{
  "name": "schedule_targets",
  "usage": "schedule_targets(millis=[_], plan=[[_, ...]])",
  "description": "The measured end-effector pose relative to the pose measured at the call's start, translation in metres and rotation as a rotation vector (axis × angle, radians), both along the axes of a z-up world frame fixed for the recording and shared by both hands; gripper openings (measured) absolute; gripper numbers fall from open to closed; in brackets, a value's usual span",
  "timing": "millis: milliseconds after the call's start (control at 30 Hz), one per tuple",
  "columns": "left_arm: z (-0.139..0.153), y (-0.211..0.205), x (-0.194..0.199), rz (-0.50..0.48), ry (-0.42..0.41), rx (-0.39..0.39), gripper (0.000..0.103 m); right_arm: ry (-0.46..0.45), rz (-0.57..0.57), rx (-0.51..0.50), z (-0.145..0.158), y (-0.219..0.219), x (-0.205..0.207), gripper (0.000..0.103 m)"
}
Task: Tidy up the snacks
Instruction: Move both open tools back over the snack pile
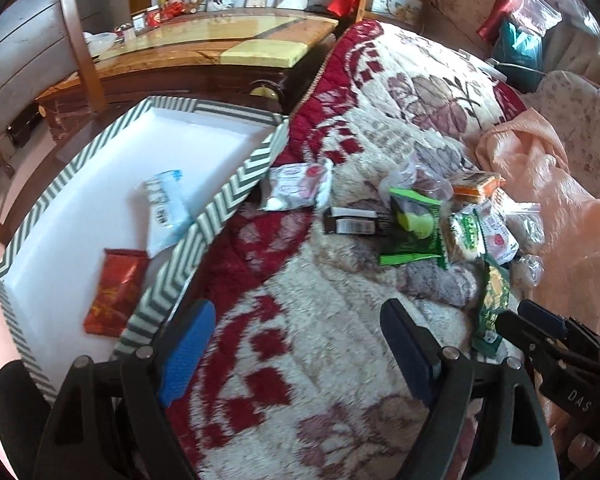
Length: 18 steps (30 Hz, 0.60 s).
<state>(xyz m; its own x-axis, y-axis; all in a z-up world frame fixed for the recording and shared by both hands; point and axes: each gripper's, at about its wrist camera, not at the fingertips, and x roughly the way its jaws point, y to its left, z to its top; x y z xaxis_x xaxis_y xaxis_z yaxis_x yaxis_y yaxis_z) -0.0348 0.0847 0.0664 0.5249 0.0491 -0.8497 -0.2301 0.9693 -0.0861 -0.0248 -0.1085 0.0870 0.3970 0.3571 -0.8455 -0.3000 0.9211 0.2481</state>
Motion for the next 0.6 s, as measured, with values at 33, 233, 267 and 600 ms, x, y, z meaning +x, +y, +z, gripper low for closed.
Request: schedule_targets(millis=[33, 233, 267, 600], plan=[[0.001, -0.002, 0.003, -0.005, -0.001, -0.002, 0.086, -0.003, -0.003, -0.003, 0.000, -0.002, 0.000, 0.059], [0.001, -0.010, 0.019, -0.033, 0.010, -0.024, 0.086, 0.001, -0.035, 0.012, -0.002, -0.021, 0.000, 0.059], [0.001, -0.011, 0.023, -0.035, 0.012, -0.026, 0.086, 0.004, -0.041, 0.014, -0.004, -0.024, 0.001, 0.059], [-0.005, -0.028, 0.047, -0.060, 0.027, -0.018, 0.086, 0.029, -0.074, 0.061, -0.016, -0.038, 0.006, 0.059]])
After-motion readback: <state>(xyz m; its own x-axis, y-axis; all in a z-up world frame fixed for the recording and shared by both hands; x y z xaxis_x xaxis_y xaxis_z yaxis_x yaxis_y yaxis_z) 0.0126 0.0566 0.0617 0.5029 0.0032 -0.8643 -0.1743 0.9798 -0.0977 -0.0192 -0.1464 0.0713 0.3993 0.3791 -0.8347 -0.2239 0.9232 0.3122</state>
